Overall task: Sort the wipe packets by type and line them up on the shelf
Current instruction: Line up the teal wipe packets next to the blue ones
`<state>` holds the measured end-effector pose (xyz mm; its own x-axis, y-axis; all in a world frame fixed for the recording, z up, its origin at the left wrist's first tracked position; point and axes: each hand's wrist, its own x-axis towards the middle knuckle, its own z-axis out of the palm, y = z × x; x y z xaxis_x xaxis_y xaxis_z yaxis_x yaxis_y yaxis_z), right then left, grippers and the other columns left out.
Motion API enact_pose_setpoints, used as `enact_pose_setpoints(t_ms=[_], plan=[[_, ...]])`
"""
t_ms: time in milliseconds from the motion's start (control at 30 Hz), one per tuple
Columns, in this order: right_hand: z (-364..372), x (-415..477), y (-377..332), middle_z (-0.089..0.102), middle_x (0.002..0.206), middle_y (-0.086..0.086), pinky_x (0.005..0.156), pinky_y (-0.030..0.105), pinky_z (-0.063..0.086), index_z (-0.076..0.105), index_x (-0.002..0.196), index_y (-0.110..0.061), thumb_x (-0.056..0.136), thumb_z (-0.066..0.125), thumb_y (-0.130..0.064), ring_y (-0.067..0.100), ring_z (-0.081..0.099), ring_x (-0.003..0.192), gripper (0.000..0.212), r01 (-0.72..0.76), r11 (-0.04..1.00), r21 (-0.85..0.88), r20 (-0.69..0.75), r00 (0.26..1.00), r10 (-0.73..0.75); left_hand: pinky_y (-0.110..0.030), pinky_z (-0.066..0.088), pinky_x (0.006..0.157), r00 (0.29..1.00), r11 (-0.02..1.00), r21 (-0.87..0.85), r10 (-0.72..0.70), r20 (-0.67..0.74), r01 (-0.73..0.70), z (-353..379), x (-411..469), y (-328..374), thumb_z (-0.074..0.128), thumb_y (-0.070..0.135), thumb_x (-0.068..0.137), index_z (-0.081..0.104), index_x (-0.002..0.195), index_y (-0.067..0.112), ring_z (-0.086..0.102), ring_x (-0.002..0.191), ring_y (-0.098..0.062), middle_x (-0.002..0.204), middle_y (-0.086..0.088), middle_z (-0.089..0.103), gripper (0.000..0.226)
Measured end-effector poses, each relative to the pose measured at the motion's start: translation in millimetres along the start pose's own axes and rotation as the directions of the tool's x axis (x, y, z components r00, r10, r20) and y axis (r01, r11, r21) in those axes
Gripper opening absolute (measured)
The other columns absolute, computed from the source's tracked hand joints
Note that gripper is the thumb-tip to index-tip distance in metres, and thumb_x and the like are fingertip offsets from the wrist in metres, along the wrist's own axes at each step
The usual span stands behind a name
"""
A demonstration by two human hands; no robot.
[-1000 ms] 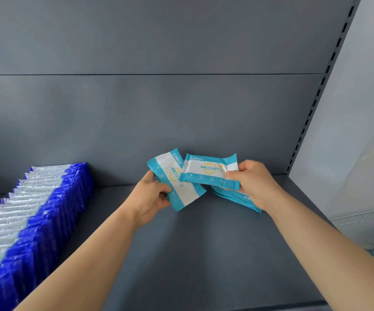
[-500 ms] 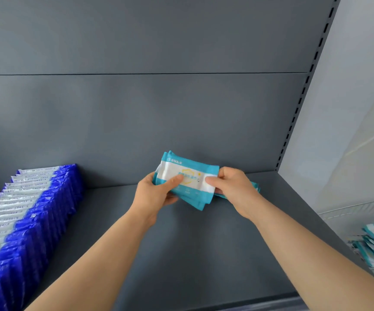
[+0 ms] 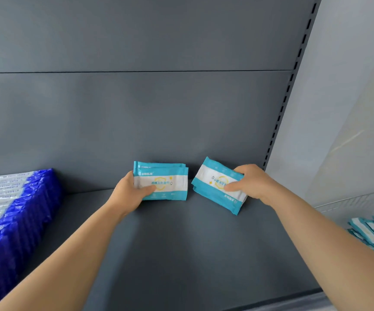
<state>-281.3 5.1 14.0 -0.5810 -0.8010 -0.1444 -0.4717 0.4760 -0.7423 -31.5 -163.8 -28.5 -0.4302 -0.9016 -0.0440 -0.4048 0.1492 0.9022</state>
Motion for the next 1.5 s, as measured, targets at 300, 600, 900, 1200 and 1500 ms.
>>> enact_pose_setpoints(t_ms=[300,600,900,1200,1500], plan=[[-22.0,4.6,0.9,0.071,0.095,-0.009,0.076,0.032,0.057,0.066,0.099,-0.024,0.077,0.077,-0.010,0.009,0.069,0.084,0.029,0.100,0.982,0.161,-0.070,0.993,-0.090,-0.032,0.042,0.056,0.952,0.933,0.359,0.082,-0.294,0.030,35.3,18.6,16.6,0.075,0.051,0.073,0.054,0.087,0.015,0.057,0.072,-0.018,0.083,0.003,0.062,0.043],[-7.2,14.2,-2.7,0.073,0.099,-0.007,0.077,0.034,0.058,0.067,0.104,-0.019,0.078,0.077,-0.011,0.010,0.071,0.088,0.029,0.074,0.955,0.286,0.021,0.996,-0.083,-0.030,0.039,0.054,0.960,0.960,0.277,0.046,-0.277,0.034,31.6,13.1,14.2,0.066,0.051,0.082,0.054,0.084,0.013,0.056,0.072,-0.016,0.077,0.005,0.060,0.040],[-1.7,17.8,-7.7,0.074,0.101,0.004,0.084,0.038,0.057,0.066,0.105,-0.008,0.082,0.071,-0.003,0.019,0.072,0.090,0.024,-0.006,0.837,0.548,0.078,0.996,-0.045,-0.030,0.039,0.071,0.936,0.978,0.205,0.043,-0.349,0.032,26.5,5.6,11.8,0.068,0.049,0.081,0.044,0.101,0.014,0.051,0.088,-0.018,0.100,0.002,0.053,0.047],[18.4,9.0,-10.7,0.073,0.107,0.004,0.075,0.032,0.057,0.065,0.112,-0.009,0.086,0.067,-0.006,0.018,0.070,0.096,0.026,-0.055,0.707,0.705,0.136,0.989,-0.058,-0.018,0.046,0.063,0.990,0.992,-0.092,0.092,0.108,-0.082,46.6,-21.7,27.0,0.069,0.038,0.085,0.070,0.093,0.020,0.060,0.071,-0.006,0.087,0.007,0.071,0.020],[40.5,-1.2,-17.2,0.070,0.114,0.004,0.095,0.044,0.052,0.058,0.122,-0.018,0.099,0.049,-0.018,0.022,0.066,0.106,0.024,-0.067,0.650,0.757,0.142,0.988,-0.064,-0.042,0.059,0.078,0.950,0.848,-0.511,0.031,0.312,0.140,48.9,-29.0,40.7,0.047,0.021,0.101,0.057,0.118,0.008,0.071,0.091,-0.031,0.111,-0.012,0.070,0.024]])
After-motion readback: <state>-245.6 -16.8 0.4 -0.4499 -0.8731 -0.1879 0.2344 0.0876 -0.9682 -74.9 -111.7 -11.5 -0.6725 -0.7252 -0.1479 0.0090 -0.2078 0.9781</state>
